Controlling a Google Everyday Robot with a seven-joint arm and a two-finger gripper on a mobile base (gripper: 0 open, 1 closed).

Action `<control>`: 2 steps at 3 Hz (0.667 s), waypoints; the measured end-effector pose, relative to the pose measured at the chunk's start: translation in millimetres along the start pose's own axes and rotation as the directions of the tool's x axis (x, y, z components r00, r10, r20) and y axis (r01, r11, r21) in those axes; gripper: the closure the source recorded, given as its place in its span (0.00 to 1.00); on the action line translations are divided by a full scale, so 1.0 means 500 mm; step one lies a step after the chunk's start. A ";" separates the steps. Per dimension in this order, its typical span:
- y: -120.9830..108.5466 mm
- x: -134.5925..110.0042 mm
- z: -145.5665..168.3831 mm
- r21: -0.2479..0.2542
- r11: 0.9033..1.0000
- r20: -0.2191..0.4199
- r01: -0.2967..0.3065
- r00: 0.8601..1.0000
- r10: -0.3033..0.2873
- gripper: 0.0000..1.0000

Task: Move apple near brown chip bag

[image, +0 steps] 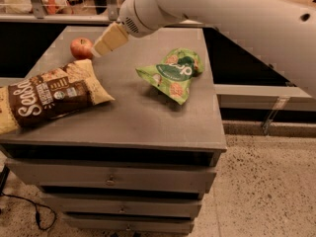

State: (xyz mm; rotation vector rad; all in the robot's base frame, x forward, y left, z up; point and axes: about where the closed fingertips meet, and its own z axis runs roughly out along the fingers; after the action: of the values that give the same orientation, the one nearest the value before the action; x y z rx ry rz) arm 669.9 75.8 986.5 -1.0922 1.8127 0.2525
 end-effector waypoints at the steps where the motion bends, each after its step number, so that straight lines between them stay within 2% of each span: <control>1: 0.009 -0.022 0.066 -0.020 1.000 -0.007 0.016 1.000 -0.016 0.00; 2: 0.021 -0.031 0.176 -0.067 0.997 -0.017 0.034 0.999 -0.035 0.00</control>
Offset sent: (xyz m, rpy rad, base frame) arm 0.0609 0.0753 -0.0379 -0.0611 0.0140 0.0484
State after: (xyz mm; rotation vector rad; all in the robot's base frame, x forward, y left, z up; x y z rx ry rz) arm 719.3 142.5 951.5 -1.1751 1.8104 0.2855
